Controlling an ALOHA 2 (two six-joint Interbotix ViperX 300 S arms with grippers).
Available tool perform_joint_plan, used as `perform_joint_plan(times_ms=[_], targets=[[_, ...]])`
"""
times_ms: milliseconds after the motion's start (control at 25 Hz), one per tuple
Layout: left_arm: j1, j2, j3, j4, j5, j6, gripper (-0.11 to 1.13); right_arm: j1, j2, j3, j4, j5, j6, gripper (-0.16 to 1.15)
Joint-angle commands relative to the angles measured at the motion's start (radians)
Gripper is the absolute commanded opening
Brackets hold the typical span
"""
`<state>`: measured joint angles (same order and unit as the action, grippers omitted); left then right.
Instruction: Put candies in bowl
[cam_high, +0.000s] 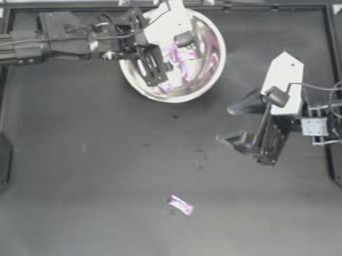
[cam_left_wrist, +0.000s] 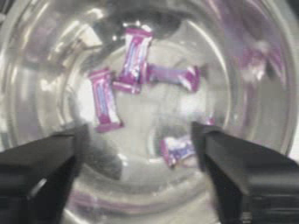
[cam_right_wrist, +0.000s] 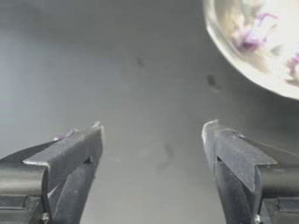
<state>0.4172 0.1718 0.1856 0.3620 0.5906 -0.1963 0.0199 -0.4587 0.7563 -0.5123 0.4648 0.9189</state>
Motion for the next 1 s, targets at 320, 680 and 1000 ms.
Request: perform_joint_plan(times_ms=[320,680,1000], targets=[[-0.008,-0.144,0.015,-0.009,-0.009,-0.003,0.99,0.035,-0.008,-0.012,-0.003,-0.058,-0.014,0.97],[-0.094,-0.314,0.152,-0.025,-0.078,-0.038,0.99,0.156,0.060,-0.098,0.038,0.118,-0.011,0.98],[-0.163,-0.453,0.308,-0.025,-0.158,-0.138,0.99,0.232,0.239,-0.253,0.106,0.221,-0.018,0.98]])
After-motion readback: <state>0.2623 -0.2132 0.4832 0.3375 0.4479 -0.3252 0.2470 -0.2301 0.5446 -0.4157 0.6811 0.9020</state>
